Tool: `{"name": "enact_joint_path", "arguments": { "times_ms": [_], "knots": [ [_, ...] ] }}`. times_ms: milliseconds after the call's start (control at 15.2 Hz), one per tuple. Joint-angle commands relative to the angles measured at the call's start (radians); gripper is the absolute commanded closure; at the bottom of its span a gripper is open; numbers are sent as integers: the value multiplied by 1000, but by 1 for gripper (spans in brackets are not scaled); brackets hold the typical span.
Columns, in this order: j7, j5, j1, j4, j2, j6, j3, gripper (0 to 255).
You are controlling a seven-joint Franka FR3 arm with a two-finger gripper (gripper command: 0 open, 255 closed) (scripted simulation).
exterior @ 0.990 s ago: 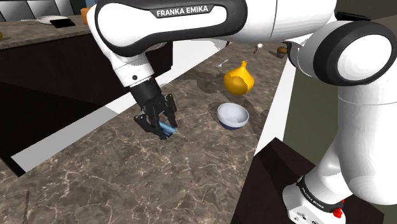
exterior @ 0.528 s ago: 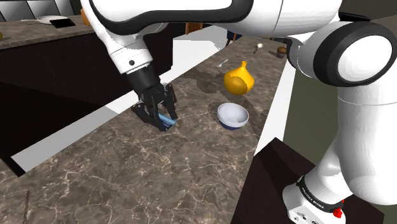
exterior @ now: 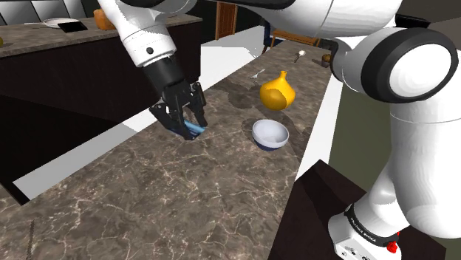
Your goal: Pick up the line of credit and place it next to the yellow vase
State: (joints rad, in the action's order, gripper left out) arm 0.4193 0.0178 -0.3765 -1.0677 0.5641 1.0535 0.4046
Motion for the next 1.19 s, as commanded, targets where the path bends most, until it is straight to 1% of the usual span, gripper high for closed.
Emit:
{"name": "enact_joint_path", "arguments": {
  "times_ms": [0,462,594,726,924,1122],
  "knots": [
    [7,-1,-8,48,13,-34,1,255],
    [32,-10,-43,247,78,-166,1,255],
    [-21,-5,19,103,-12,-118,-3,255],
    [-73,-6,71,-2,-81,-87,-10,255],
    [-153,-13,137,-121,-164,-56,-26,255],
    [-234,-27,195,-213,-231,-35,-46,255]
  ]
}}
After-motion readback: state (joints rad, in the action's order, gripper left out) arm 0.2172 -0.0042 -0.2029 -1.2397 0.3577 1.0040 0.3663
